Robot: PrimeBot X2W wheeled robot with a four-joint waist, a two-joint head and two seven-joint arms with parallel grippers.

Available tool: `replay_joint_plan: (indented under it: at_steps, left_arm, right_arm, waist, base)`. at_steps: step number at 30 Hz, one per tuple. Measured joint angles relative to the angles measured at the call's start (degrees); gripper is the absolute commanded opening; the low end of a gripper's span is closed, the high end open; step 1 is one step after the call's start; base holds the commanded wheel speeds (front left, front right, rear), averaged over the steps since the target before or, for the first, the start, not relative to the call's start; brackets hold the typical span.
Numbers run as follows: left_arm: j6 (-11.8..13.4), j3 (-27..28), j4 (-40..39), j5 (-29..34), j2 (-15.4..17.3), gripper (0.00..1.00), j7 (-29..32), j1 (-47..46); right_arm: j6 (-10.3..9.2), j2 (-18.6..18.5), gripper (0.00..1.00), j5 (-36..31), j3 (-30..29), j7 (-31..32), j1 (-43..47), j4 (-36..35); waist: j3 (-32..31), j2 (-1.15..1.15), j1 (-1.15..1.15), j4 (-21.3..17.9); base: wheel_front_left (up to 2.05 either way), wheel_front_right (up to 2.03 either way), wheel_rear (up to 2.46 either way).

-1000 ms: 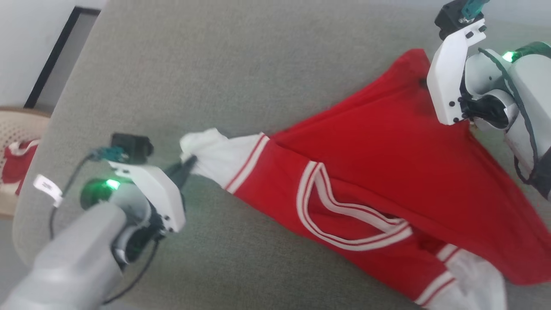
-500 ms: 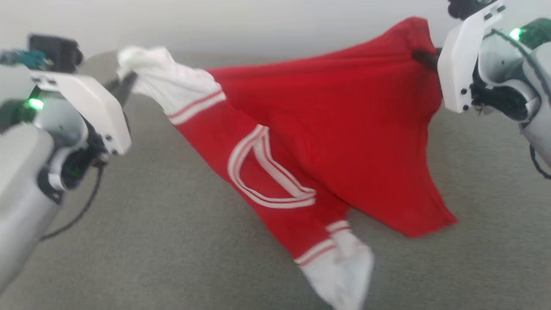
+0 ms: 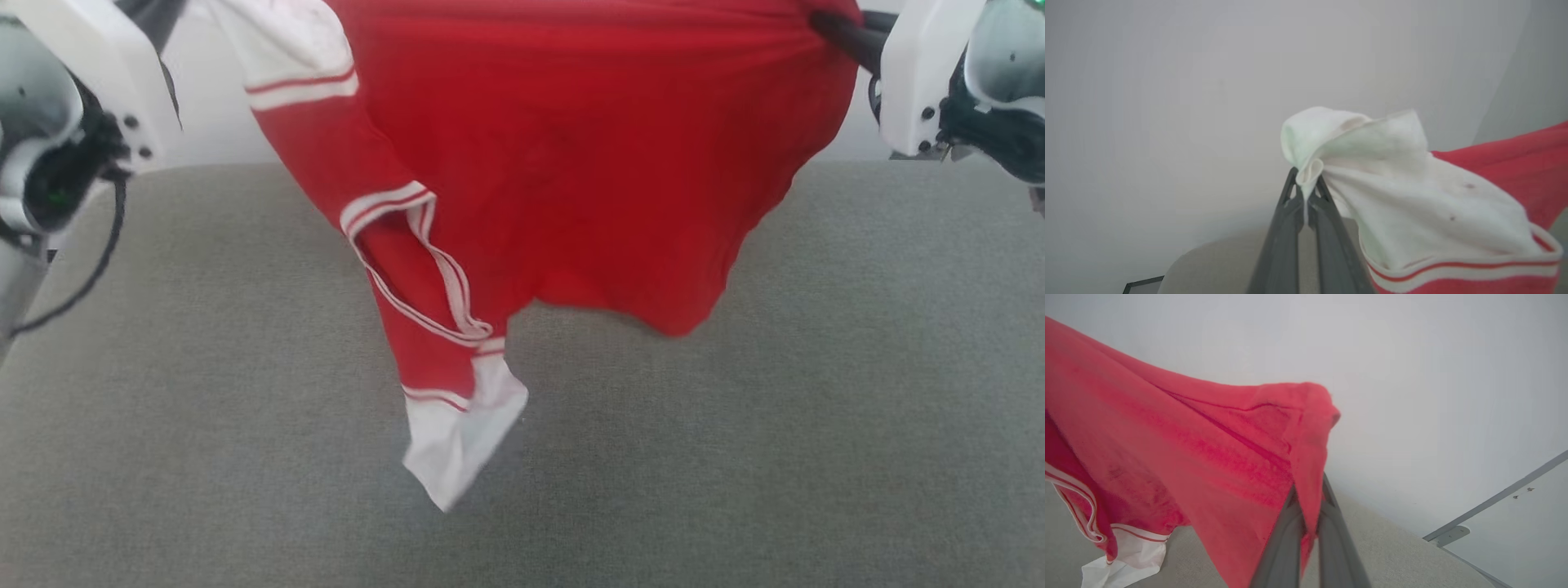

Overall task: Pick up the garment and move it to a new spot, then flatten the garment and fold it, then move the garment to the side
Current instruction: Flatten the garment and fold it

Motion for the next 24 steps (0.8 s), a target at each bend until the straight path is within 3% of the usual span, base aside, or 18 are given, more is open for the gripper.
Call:
replay_joint_plan:
  at_steps: [7,14,18,24]
  left_arm:
    - [-4.5,-0.8,4.9,3.3,-1.8,0.0,-2.4,-6.7]
    - [-8.2,-0.7,13.8,8.0,-6.5,0.0,-11.2,-17.8]
    - [-9.4,-0.5,19.2,10.7,-8.4,0.0,-16.8,-24.8]
    - [-11.3,-0.7,25.3,15.8,-10.6,0.0,-27.8,-35.1]
  right_arm:
    - [0.0,0.6,0.0,-1.6,-2.1,-3.2,-2.2,1.9]
    - [0.02,4.0,0.0,-7.8,-5.6,-9.2,-8.2,10.2]
    - [0.07,6.9,0.0,-12.2,-8.2,-15.4,-13.1,15.6]
    - [0.07,10.8,0.0,-21.1,-11.9,-29.5,-21.3,24.4]
  waist:
    - [1.3,0.0,0.0,-0.5]
    - [6.8,0.0,0.0,-1.0]
    - [10.9,0.0,0.0,-1.5]
    - [17.5,0.0,0.0,-2.3]
  base:
    - [0.0,0.0,0.0]
    - [0.0,0.0,0.0]
    - [0.0,0.0,0.0]
    - [0.0,0.0,0.0]
